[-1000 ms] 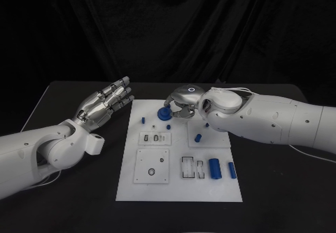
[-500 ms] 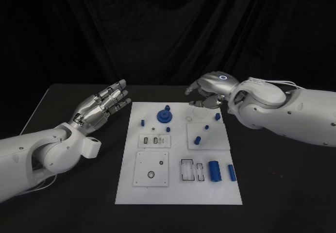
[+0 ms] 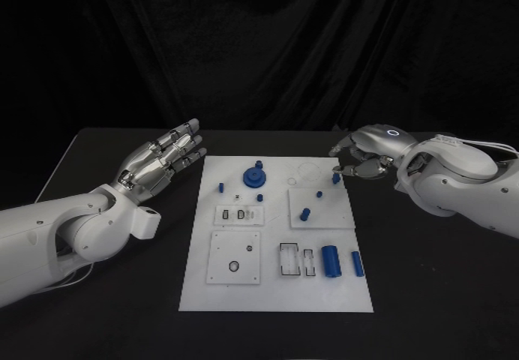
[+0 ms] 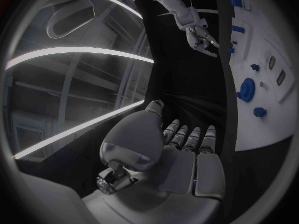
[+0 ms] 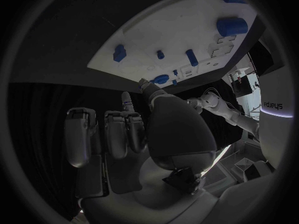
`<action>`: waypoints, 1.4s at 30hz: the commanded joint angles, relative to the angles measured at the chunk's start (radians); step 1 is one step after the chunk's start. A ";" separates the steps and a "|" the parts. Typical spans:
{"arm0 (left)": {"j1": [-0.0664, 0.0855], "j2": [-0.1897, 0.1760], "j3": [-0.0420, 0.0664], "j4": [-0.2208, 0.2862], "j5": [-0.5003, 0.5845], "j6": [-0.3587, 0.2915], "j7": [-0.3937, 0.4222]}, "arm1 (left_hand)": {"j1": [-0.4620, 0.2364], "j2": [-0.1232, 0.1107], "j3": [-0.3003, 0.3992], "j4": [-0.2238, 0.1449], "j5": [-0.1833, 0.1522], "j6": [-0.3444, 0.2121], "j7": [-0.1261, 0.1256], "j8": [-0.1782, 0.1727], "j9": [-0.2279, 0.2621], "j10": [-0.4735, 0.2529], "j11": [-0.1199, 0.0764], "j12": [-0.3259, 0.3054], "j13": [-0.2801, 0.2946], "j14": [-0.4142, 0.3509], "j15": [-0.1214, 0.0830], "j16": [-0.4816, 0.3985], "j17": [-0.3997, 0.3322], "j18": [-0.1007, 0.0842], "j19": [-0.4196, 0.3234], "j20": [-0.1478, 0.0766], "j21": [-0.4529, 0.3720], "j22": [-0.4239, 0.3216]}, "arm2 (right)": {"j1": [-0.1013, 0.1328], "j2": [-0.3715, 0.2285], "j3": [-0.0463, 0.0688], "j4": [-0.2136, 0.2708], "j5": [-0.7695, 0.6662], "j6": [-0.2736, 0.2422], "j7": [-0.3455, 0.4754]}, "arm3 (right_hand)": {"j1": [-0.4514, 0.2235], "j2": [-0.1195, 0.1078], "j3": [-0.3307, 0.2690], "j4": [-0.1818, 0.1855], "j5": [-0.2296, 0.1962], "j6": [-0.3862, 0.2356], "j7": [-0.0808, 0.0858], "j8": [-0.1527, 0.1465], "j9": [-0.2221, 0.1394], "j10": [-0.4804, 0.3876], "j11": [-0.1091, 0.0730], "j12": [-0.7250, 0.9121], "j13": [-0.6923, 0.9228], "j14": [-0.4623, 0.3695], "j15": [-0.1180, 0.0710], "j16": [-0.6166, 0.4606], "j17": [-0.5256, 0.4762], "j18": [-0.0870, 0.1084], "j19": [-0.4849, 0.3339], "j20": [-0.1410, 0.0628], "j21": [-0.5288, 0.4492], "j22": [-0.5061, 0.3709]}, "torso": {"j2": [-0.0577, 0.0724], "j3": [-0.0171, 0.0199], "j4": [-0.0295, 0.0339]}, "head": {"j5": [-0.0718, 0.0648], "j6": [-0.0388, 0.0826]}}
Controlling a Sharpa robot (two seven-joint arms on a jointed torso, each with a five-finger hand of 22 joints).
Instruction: Assemble the parts on the task board
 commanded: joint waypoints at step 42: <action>-0.002 0.007 0.001 -0.006 -0.007 0.026 0.074 | 0.014 0.000 0.033 -0.022 0.018 0.000 0.006 0.004 0.001 0.000 0.011 -0.003 0.000 -0.001 0.005 -0.003 -0.002 0.001 0.002 0.005 0.003 0.001 | -0.096 0.043 0.001 -0.114 0.017 -0.048 -0.029 | 0.023 -0.015 -0.010 0.008 -0.024 -0.017 -0.001 -0.012 -0.013 0.106 -0.003 0.003 0.263 0.107 -0.007 0.003 0.263 0.010 0.049 -0.007 -0.022 0.229 | -0.007 -0.0016 -0.0052 | 0.002 -0.019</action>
